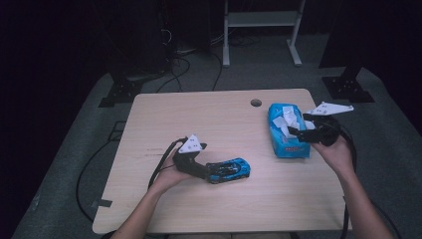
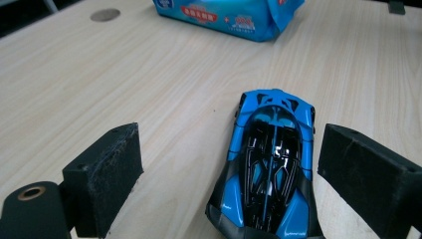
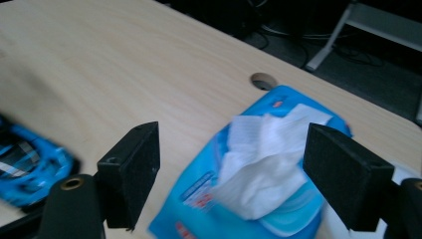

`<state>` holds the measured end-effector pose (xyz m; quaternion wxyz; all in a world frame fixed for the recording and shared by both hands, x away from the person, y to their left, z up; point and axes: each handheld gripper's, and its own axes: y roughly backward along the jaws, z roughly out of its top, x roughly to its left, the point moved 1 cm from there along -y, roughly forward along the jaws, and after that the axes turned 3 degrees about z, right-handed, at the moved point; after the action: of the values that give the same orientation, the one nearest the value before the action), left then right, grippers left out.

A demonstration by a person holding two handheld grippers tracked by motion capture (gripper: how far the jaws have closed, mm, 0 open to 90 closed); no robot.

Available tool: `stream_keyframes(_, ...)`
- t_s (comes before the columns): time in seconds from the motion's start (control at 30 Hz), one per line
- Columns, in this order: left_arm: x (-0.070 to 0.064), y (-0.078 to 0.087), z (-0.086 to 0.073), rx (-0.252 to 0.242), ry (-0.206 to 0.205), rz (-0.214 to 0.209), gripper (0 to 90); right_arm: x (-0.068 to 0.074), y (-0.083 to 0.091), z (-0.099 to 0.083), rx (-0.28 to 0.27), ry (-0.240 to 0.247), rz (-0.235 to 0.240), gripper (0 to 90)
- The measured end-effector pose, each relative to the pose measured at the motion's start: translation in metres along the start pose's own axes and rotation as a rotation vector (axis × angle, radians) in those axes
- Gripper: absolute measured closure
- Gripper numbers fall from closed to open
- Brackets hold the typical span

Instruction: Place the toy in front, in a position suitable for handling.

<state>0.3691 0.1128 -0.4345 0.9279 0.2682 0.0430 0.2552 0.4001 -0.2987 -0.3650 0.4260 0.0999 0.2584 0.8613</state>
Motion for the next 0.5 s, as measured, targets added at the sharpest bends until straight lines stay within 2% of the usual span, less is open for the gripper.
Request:
stream_keyframes(0.07, 0.000, 0.000, -0.001, -0.004, -0.001, 0.006, 9.5, -0.009, -0.009, 0.002, 0.001, -0.013, -0.020, 22.8)
stream_keyframes(0.17, 0.001, 0.002, -0.003, -0.015, -0.015, 0.012, 9.5, -0.018, -0.028, 0.004, 0.030, -0.028, -0.040, 23.0)
stream_keyframes(0.23, 0.002, 0.003, -0.005, -0.031, -0.012, 0.026, 9.5, -0.022, -0.040, 0.002, 0.048, -0.039, -0.053, 24.0)
stream_keyframes(0.33, 0.005, 0.005, -0.008, -0.034, -0.003, 0.025, 9.5, -0.027, -0.058, -0.005, 0.078, -0.059, -0.059, 26.0)
stream_keyframes(0.47, 0.006, 0.004, -0.010, -0.024, 0.010, 0.017, 9.5, -0.030, -0.076, -0.013, 0.135, -0.060, -0.092, 39.9)
stream_keyframes(0.5, 0.006, 0.004, -0.010, -0.024, 0.009, 0.016, 9.5, -0.031, -0.079, -0.015, 0.154, -0.068, -0.097, 46.6)
